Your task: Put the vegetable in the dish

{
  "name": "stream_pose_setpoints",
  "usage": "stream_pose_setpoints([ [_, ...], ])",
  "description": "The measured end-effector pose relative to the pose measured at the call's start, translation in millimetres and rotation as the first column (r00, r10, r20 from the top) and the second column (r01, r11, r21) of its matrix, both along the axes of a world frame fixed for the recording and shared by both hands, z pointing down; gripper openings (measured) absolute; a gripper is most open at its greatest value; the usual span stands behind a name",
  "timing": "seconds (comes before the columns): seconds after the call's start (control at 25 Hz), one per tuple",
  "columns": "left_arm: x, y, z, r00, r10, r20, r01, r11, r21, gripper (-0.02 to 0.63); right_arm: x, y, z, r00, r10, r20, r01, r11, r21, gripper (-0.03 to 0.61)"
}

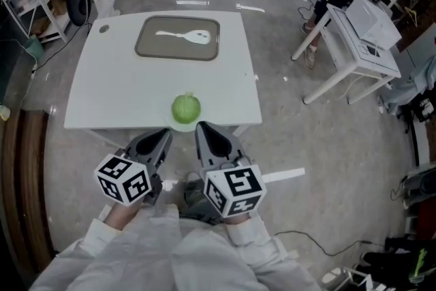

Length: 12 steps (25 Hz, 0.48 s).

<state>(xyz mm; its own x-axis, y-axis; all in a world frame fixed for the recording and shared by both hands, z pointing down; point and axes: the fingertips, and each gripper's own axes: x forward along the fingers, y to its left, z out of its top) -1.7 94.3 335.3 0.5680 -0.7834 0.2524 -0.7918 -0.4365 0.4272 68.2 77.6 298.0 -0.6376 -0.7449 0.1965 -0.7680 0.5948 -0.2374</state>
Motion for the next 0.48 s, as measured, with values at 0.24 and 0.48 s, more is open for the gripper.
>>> stream_pose_setpoints([
  [0.24, 2, -38, 2, 1.0, -0.026, 0.002, 0.026, 1.0, -0.004, 0.008, 4, -37, 5, 1.0, -0.028, 0.001, 0.028, 1.0, -0.009, 0.012],
  [0.48, 5, -66, 3, 0.999, -0.043, 0.002, 0.043, 0.999, 0.001, 0.008, 11, -67, 9, 0.999, -0.04, 0.002, 0.04, 0.999, -0.018, 0.012],
])
